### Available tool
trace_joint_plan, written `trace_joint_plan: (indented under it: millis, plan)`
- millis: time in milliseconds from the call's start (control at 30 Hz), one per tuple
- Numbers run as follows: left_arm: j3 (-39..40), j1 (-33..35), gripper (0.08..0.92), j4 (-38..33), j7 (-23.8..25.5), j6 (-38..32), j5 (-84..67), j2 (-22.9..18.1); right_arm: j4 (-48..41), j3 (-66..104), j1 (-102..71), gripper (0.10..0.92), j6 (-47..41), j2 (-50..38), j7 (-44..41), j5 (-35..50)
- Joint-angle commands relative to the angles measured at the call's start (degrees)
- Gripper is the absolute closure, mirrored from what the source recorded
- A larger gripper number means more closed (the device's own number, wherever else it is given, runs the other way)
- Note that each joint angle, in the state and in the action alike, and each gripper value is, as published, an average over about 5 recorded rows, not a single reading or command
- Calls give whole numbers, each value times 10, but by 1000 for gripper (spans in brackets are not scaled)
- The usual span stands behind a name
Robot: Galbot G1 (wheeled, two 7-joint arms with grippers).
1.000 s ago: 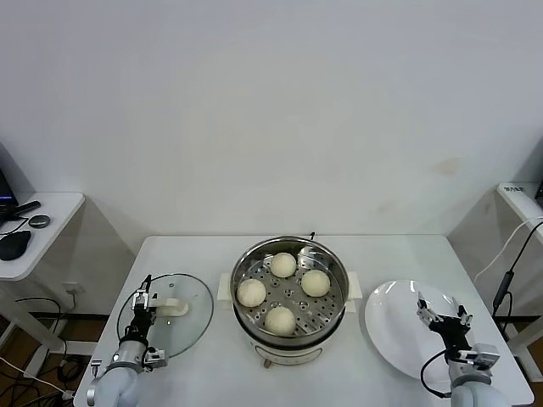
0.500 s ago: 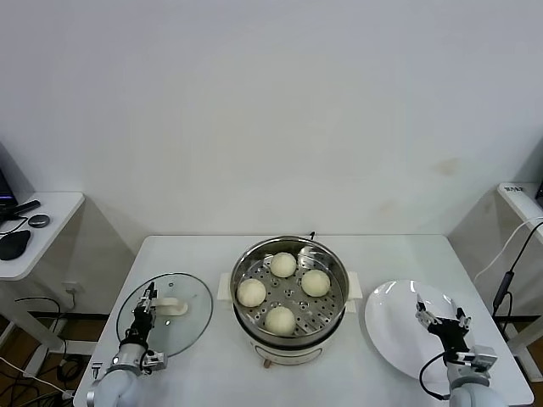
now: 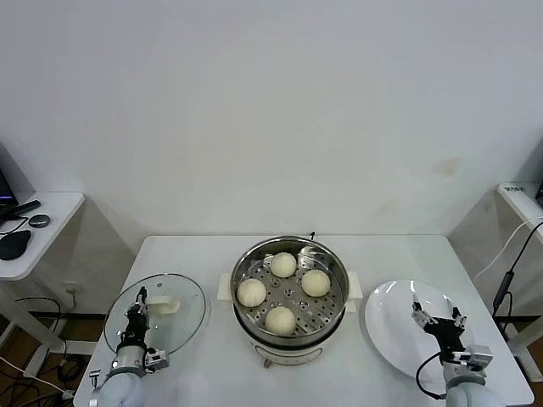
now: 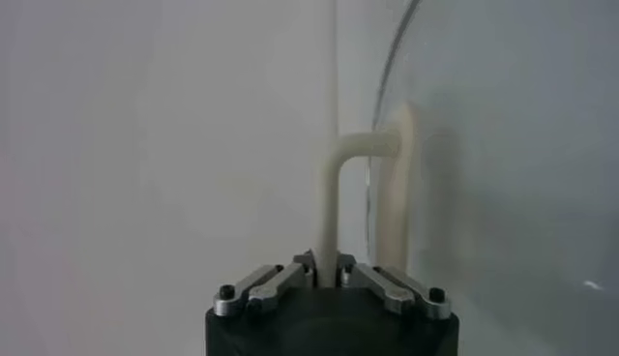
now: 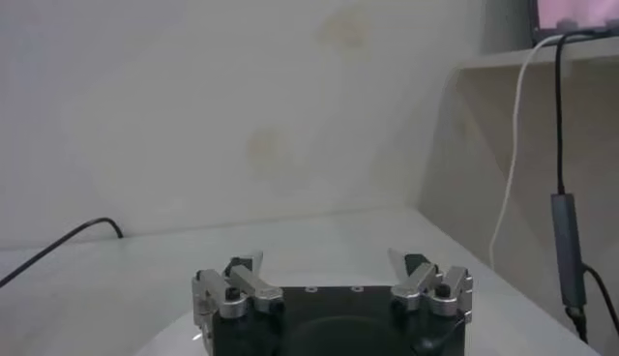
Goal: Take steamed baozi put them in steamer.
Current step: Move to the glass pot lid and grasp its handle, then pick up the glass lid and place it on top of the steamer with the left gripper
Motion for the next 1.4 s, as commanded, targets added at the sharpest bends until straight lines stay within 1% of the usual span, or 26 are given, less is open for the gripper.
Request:
trace_joint_plan:
  millis: [33,100,167,300,467,533,633,733,933,1200,1300,1400]
  plan:
    - [6,54,826,-211,69,224,-11,-24,4,-3,0,203,-1,1,-1,1]
    - [7,45,826,-233,88,272,15,-37,5,-4,0,203,-1,1,-1,1]
    - [5,38,826,-255,110,300,42,-50,8,-4,-2,203,-1,2,-1,1]
    - [0,44,826,-299,154,308,73,-66,15,-4,-6,203,-4,3,-1,0]
    - [11,47,826,-353,183,308,94,-86,19,-8,-13,203,-7,2,-1,-4]
    - [29,46,826,-388,203,308,105,-96,23,-11,-16,203,-9,3,-1,-5]
    - [77,41,826,-439,240,308,120,-106,27,-13,-17,203,-12,4,-1,-8]
    - [135,31,826,-458,263,308,135,-115,29,-14,-17,203,-13,6,-2,-11]
    - [252,-3,826,-449,285,308,156,-130,35,-23,-31,203,-14,0,-7,-20]
    - [397,-58,826,-413,305,308,165,-129,44,-23,-54,203,-9,1,-7,-32]
    - [429,-73,826,-383,307,308,159,-131,47,-21,-55,203,-9,8,-7,-36]
    - [439,-83,826,-340,299,308,158,-140,48,-21,-55,203,-10,12,-7,-39]
